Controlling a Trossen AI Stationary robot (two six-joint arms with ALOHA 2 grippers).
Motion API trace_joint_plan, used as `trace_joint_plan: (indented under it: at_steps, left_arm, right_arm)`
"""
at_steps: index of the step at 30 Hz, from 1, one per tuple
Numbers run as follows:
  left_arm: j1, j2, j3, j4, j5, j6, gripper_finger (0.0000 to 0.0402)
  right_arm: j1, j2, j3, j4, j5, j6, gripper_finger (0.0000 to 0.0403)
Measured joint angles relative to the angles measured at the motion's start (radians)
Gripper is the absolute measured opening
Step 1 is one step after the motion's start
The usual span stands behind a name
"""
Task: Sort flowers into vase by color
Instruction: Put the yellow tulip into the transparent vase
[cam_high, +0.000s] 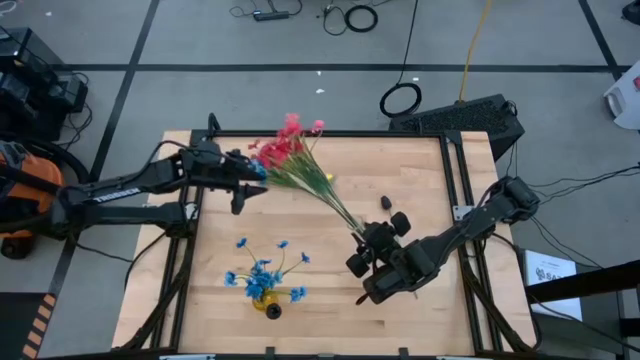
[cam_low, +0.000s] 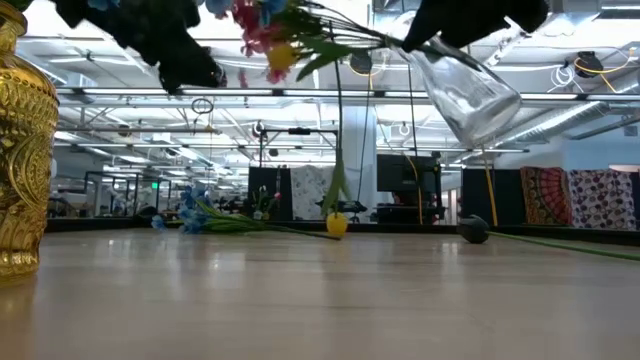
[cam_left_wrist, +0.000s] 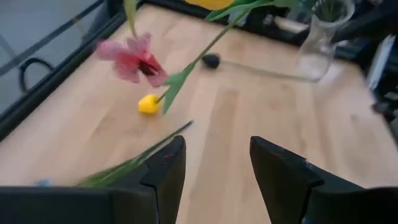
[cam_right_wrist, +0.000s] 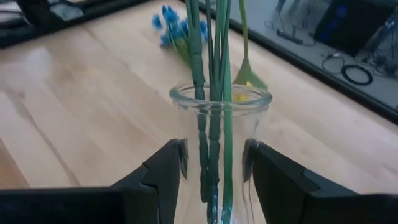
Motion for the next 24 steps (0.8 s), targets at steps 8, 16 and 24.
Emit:
trace_joint_plan:
  at_steps: [8,16,24]
  left_arm:
    - [0.0,0.119,-0.08,0.295,0.013,-0.104,0.0185]
    - [0.0,0.274,-0.08,0.501,-0.002,-0.129,0.0185]
    - [0.0,0.343,-0.08,0.924,0.016,-0.13,0.0185]
  right_arm:
    - [0.0,-0.006,0.0,0.154,0.115,-0.137,0.0161]
    - [-0.008,-0.006,0.0,0.228,0.156,-0.25,0.0161]
    - [-0.024,-0.006,0.0,0.261,0.148,-0.31,0.0162]
